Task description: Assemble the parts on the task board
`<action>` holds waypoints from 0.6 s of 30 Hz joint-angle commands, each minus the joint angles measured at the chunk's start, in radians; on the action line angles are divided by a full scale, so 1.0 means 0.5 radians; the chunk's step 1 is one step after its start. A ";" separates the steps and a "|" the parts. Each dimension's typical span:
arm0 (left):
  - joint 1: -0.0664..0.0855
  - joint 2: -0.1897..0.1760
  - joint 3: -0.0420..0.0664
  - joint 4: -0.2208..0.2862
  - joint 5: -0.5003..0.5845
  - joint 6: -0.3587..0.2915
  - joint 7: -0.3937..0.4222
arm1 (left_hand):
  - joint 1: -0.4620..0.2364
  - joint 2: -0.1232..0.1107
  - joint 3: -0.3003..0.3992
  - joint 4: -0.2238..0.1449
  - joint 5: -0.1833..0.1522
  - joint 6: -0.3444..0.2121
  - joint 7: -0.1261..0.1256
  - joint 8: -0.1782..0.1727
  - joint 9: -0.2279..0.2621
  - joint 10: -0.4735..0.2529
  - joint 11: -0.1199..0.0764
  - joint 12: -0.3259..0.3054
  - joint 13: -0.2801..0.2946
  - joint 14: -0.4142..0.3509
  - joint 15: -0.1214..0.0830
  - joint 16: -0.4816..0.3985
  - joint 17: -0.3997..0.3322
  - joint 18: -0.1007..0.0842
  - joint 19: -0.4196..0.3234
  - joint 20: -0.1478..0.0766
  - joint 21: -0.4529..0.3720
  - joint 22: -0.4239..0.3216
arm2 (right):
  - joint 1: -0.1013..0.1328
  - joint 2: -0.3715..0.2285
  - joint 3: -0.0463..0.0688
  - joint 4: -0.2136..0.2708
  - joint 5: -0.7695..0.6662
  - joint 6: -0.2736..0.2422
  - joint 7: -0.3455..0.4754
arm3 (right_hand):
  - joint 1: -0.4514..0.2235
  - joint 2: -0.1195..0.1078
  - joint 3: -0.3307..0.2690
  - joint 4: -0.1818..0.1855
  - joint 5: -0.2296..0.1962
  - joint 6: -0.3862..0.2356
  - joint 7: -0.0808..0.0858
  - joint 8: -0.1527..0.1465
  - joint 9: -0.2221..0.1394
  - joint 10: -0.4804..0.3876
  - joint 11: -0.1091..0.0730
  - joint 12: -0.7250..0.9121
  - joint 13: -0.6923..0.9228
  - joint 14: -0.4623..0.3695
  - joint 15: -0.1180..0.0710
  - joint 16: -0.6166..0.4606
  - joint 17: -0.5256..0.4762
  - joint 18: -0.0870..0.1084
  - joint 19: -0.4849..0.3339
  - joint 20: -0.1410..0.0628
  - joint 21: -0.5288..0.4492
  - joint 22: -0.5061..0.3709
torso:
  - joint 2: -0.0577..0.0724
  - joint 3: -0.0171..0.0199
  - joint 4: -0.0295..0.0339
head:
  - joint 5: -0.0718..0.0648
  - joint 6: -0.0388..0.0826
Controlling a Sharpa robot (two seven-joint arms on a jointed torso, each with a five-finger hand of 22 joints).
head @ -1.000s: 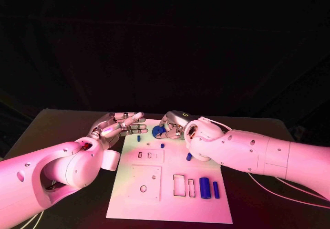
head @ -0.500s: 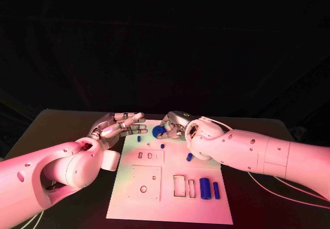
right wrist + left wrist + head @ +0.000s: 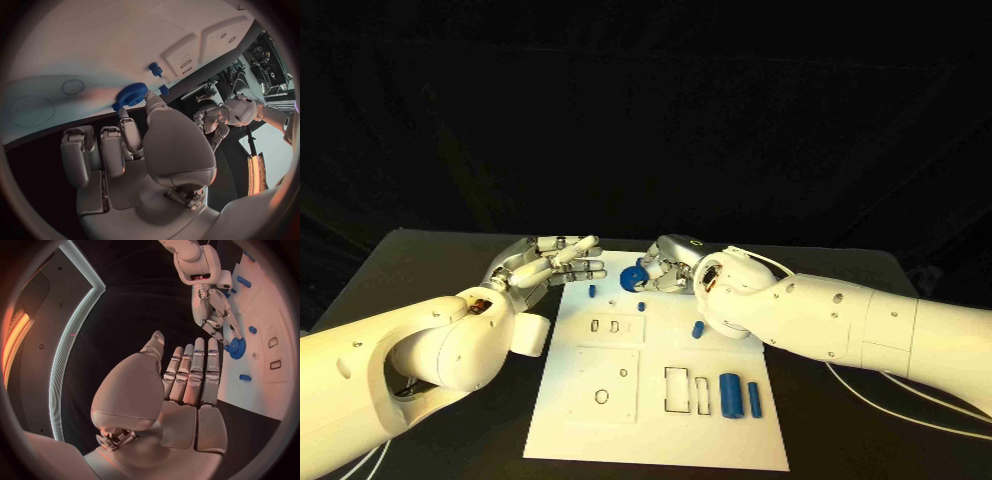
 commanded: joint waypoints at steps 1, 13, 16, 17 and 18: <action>0.003 0.001 0.001 0.003 0.003 0.019 0.010 | 0.017 0.005 -0.001 -0.009 -0.001 -0.011 0.003 -0.007 0.001 -0.012 -0.004 -0.006 0.000 0.008 0.012 -0.008 0.003 0.010 0.010 0.009 -0.003 -0.002 | -0.001 -0.011 -0.001 0.021 0.007 0.008 0.013 | 0.012 0.010 -0.009 0.001 0.009 0.015 0.001 0.008 0.002 0.016 0.004 0.013 0.018 0.155 0.013 0.009 0.268 -0.032 0.178 0.011 -0.001 0.490 | 0.001 -0.0002 0.001 | 0.000 0.000; 0.003 -0.006 0.001 -0.006 0.003 0.017 0.011 | 0.017 0.005 -0.001 -0.009 -0.001 -0.011 0.003 -0.007 0.001 -0.012 -0.004 -0.006 0.000 0.008 0.012 -0.008 0.003 0.010 0.010 0.009 -0.003 -0.002 | 0.011 -0.242 0.001 0.189 0.019 -0.153 0.028 | 0.029 0.020 -0.015 0.001 0.027 0.041 -0.005 0.017 0.005 0.027 -0.002 0.023 0.028 0.154 0.009 0.008 0.264 -0.033 0.179 0.010 0.000 0.491 | -0.002 -0.0005 -0.007 | 0.000 0.004; 0.003 -0.009 0.001 -0.008 0.003 0.017 0.011 | 0.017 0.005 -0.001 -0.009 -0.001 -0.011 0.003 -0.007 0.001 -0.012 -0.004 -0.006 0.000 0.008 0.012 -0.008 0.003 0.010 0.010 0.009 -0.003 -0.002 | 0.026 -0.335 0.003 0.260 0.056 -0.150 0.059 | 0.036 0.020 -0.017 -0.001 0.032 0.051 -0.008 0.021 0.007 0.030 -0.004 0.026 0.031 0.154 0.007 0.007 0.262 -0.032 0.178 0.008 -0.001 0.491 | -0.001 0.0022 -0.012 | -0.003 0.008; 0.003 -0.009 0.001 -0.009 0.003 0.018 0.011 | 0.015 0.005 -0.003 -0.009 -0.001 -0.011 0.004 -0.008 0.001 -0.013 -0.003 -0.006 0.000 0.007 0.013 -0.010 0.003 0.010 0.010 0.009 -0.003 -0.003 | 0.035 -0.383 0.003 0.295 0.080 -0.141 0.083 | 0.042 0.020 -0.019 -0.003 0.034 0.059 -0.010 0.024 0.008 0.032 -0.006 0.028 0.032 0.153 0.006 0.006 0.259 -0.032 0.178 0.007 -0.002 0.490 | -0.002 0.0031 -0.014 | -0.004 0.010; 0.003 -0.008 0.001 -0.011 0.003 0.019 0.011 | 0.015 0.005 -0.003 -0.009 -0.001 -0.011 0.004 -0.008 0.001 -0.013 -0.003 -0.006 0.000 0.007 0.013 -0.010 0.003 0.010 0.010 0.009 -0.003 -0.003 | 0.044 -0.432 0.004 0.327 0.108 -0.129 0.110 | 0.051 0.022 -0.019 -0.007 0.036 0.065 -0.013 0.027 0.008 0.033 -0.009 0.028 0.032 0.152 0.004 0.005 0.257 -0.031 0.175 0.006 -0.005 0.487 | -0.005 0.0058 -0.020 | -0.007 0.010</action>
